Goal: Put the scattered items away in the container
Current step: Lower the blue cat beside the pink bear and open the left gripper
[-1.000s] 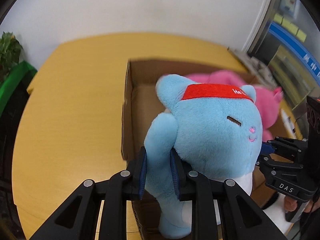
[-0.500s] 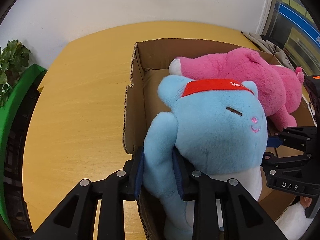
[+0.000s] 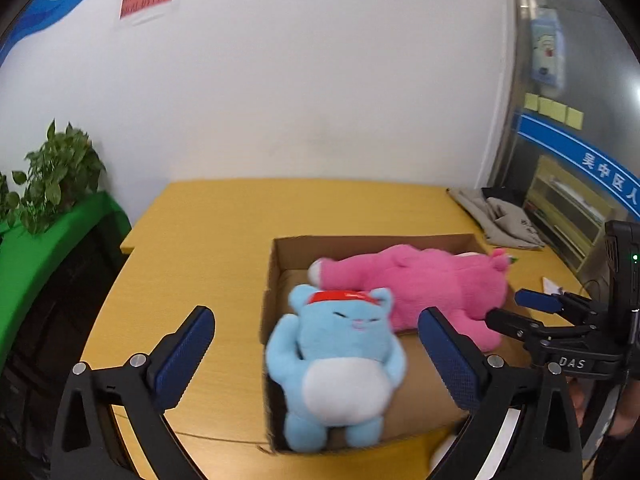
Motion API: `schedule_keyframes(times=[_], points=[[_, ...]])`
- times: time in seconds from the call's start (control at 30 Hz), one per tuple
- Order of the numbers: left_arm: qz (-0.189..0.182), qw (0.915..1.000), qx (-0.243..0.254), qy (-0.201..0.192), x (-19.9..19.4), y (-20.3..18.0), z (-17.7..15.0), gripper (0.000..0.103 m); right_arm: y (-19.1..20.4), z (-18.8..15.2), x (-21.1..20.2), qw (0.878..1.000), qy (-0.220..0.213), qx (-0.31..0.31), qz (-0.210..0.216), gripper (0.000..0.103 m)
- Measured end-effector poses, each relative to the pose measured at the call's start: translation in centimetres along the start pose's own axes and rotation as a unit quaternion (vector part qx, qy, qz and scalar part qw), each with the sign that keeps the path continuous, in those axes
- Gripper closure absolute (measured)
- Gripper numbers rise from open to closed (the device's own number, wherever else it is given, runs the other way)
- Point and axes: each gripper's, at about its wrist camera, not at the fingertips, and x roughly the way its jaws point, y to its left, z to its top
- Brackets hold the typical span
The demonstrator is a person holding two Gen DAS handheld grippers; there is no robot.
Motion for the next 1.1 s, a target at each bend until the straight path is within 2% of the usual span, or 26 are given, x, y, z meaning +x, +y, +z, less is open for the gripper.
schedule_keyframes(times=[0.13, 0.3, 0.43, 0.53, 0.73, 1.1], points=[[0.009, 0.9995, 0.027, -0.013, -2.9, -3.8, -1.9, 0.000, 0.4, -2.0, -3.7, 0.998, -0.037, -0.006, -0.041, 0.023], [-0.028, 0.9991, 0.032, -0.009, -5.0, -7.1, -4.9, 0.000, -0.2, -4.0, -6.8, 0.997, -0.046, -0.014, -0.061, 0.023], [-0.030, 0.9985, 0.046, -0.007, -5.2, -9.8, -6.7, 0.000, -1.0, -5.5, -9.4, 0.995, -0.053, -0.034, -0.081, 0.023], [-0.043, 0.9981, 0.045, 0.003, -5.1, -11.4, -7.2, 0.000, -1.7, -6.1, -9.8, 0.995, -0.054, -0.033, -0.081, 0.023], [-0.032, 0.9988, 0.036, 0.006, -4.4, -13.5, -7.5, 0.000, -4.1, -7.2, -10.1, 0.995, -0.053, -0.033, -0.075, 0.023], [-0.021, 0.9985, 0.021, 0.046, -1.2, -14.4, -8.0, 0.000, -8.7, -8.0, -8.6, 0.997, -0.043, -0.007, -0.067, 0.023]])
